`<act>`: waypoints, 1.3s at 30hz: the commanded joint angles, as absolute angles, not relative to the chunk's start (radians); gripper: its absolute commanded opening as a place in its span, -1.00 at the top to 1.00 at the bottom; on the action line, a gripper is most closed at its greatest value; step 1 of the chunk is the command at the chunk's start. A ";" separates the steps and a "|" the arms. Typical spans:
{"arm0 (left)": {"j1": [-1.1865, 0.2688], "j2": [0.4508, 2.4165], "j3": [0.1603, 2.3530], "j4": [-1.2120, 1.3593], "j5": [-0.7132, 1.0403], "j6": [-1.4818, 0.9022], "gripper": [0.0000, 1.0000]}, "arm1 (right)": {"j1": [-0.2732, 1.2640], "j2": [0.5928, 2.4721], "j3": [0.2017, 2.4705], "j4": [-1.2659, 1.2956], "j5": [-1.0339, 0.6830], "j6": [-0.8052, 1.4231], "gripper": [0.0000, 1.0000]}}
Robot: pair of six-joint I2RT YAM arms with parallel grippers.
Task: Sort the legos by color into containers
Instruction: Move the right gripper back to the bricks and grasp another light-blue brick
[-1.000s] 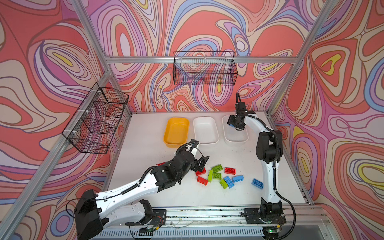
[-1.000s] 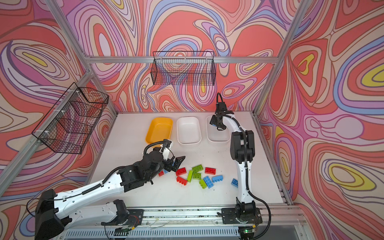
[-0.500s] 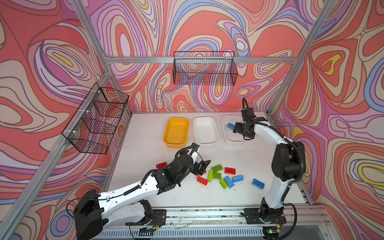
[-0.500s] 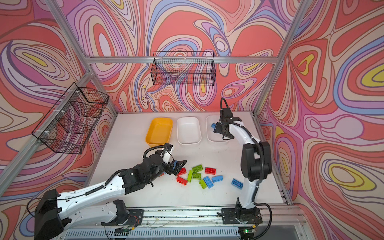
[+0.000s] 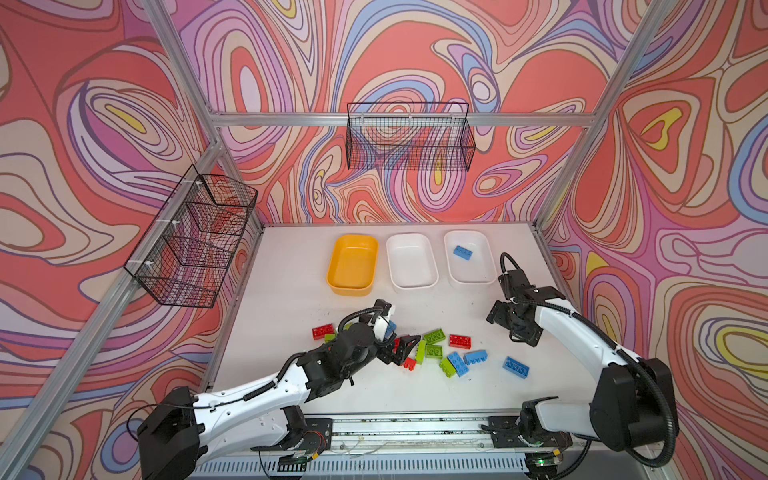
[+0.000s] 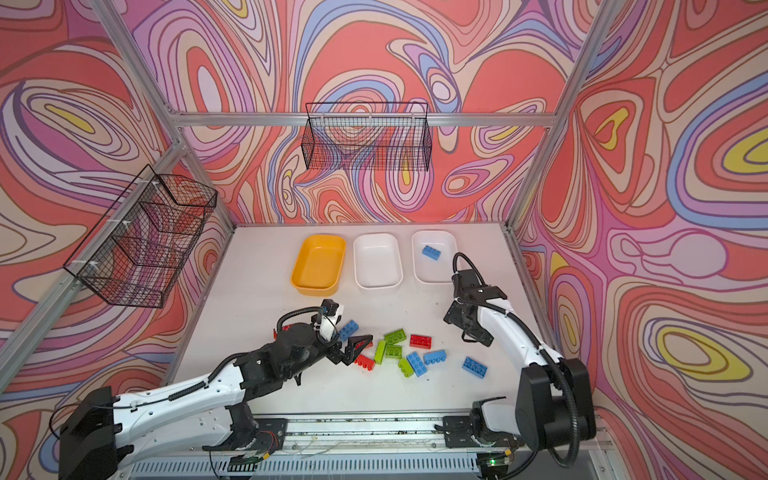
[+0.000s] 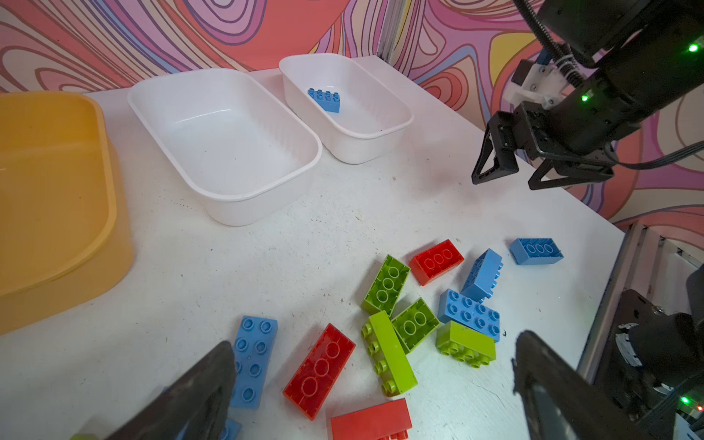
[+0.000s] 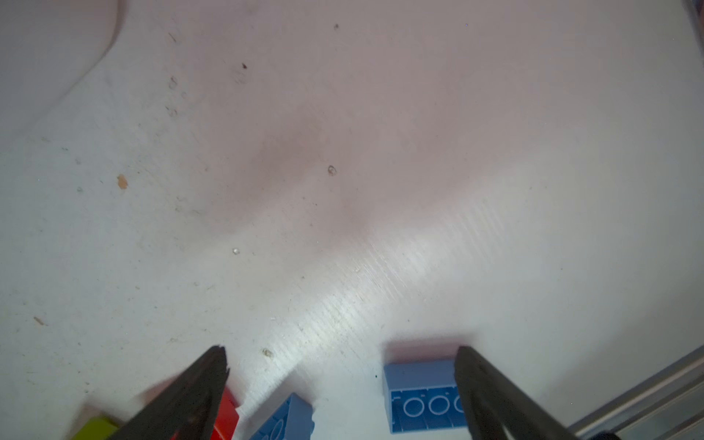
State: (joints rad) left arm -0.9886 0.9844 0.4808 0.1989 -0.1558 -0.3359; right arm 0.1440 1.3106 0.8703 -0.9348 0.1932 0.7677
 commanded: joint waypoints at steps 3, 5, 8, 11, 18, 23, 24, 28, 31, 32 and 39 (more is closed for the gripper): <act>-0.991 0.919 0.445 0.189 -0.162 -0.365 -1.00 | 0.140 1.253 0.761 -0.954 0.161 0.914 -0.96; -0.991 0.903 0.438 0.171 -0.173 -0.365 -1.00 | 0.140 1.215 0.728 -0.965 0.180 0.953 -0.96; -0.992 0.889 0.418 0.170 -0.184 -0.370 -1.00 | 0.139 1.143 0.679 -0.972 0.186 1.018 -0.96; -0.991 0.888 0.405 0.172 -0.184 -0.378 -1.00 | 0.137 1.112 0.667 -0.995 0.207 1.042 -0.97; -0.991 0.898 0.399 0.176 -0.182 -0.382 -1.00 | 0.135 1.122 0.643 -1.006 0.195 1.037 -0.96; -0.991 0.926 0.389 0.197 -0.187 -0.383 -1.00 | 0.134 1.147 0.614 -0.971 0.171 1.052 -0.96; -0.991 0.929 0.391 0.191 -0.188 -0.385 -1.00 | 0.134 1.149 0.609 -0.967 0.169 1.053 -0.96; -0.991 0.921 0.381 0.190 -0.194 -0.391 -1.00 | 0.134 1.155 0.592 -0.939 0.151 1.042 -0.96; -0.991 0.914 0.372 0.192 -0.204 -0.395 -1.00 | 0.133 1.177 0.567 -0.887 0.106 1.016 -0.93; -0.991 0.914 0.368 0.192 -0.205 -0.397 -1.00 | 0.134 1.188 0.562 -0.879 0.100 1.008 -0.90; -0.991 0.944 0.363 0.180 -0.196 -0.414 -1.00 | 0.137 1.183 0.551 -0.861 0.072 0.971 -0.83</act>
State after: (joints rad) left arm -0.9886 0.9325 0.3717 0.1825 -0.1848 -0.3908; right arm 0.1379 1.2007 0.5598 -0.8692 0.0864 0.9779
